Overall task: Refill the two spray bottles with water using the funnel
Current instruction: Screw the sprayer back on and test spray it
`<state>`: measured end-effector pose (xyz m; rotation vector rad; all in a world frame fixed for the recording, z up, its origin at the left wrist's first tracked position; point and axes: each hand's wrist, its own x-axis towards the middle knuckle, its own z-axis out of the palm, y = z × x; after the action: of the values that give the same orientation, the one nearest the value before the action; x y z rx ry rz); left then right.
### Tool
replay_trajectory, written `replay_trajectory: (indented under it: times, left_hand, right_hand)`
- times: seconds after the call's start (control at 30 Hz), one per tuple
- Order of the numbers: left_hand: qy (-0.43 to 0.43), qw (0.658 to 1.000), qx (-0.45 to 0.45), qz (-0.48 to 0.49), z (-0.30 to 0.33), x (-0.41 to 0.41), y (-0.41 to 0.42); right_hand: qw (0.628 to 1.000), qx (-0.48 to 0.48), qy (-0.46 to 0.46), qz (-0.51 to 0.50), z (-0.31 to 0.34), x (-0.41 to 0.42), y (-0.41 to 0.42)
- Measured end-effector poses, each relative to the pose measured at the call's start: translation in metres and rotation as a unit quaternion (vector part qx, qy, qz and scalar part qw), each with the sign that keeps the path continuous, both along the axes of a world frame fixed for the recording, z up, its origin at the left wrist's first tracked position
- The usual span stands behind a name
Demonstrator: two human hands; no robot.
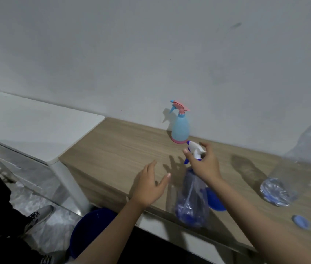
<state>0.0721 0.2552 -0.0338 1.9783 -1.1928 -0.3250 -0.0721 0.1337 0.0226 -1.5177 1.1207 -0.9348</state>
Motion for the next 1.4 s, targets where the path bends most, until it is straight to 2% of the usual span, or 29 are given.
replay_trajectory:
  times: [0.13,0.27,0.37,0.47,0.53,0.63,0.87,1.07,1.17,1.4]
  left_hand:
    - [0.133,0.984,-0.003,-0.120,0.023,-0.033,-0.017]
    - [0.175,0.968,-0.001,-0.178,0.037,-0.059,-0.033]
    - [0.167,0.972,-0.027,-0.164,0.044,-0.072,-0.044]
    - [0.149,0.978,-0.039,-0.139,0.049,-0.081,-0.056]
    - [0.147,0.980,-0.033,-0.127,0.050,-0.084,-0.066]
    - [0.163,0.980,-0.038,-0.107,0.052,-0.083,-0.088]
    - [0.100,0.990,-0.041,-0.096,0.059,-0.067,-0.167]
    - [0.158,0.983,-0.043,-0.084,0.032,-0.062,-0.240]
    - [0.139,0.987,-0.025,-0.079,0.018,-0.062,-0.258]
    - [0.123,0.990,-0.019,-0.071,0.006,-0.066,-0.279]
  right_hand:
    - [0.995,-0.064,-0.076,-0.021,0.029,-0.006,-0.018]
    - [0.987,-0.095,-0.116,-0.049,0.042,-0.015,-0.038]
    - [0.980,-0.140,-0.125,-0.072,0.042,-0.022,-0.050]
    - [0.967,-0.227,-0.063,-0.097,0.039,-0.029,-0.064]
    - [0.964,-0.246,-0.042,-0.095,0.039,-0.035,-0.076]
    - [0.969,-0.229,-0.035,-0.088,0.046,-0.041,-0.093]
    - [0.969,-0.240,-0.009,-0.063,0.063,-0.036,-0.145]
    - [0.964,-0.252,0.060,-0.054,0.049,-0.032,-0.190]
    - [0.961,-0.254,0.100,-0.050,0.038,-0.032,-0.204]
    - [0.966,-0.222,0.118,-0.056,0.035,-0.028,-0.218]
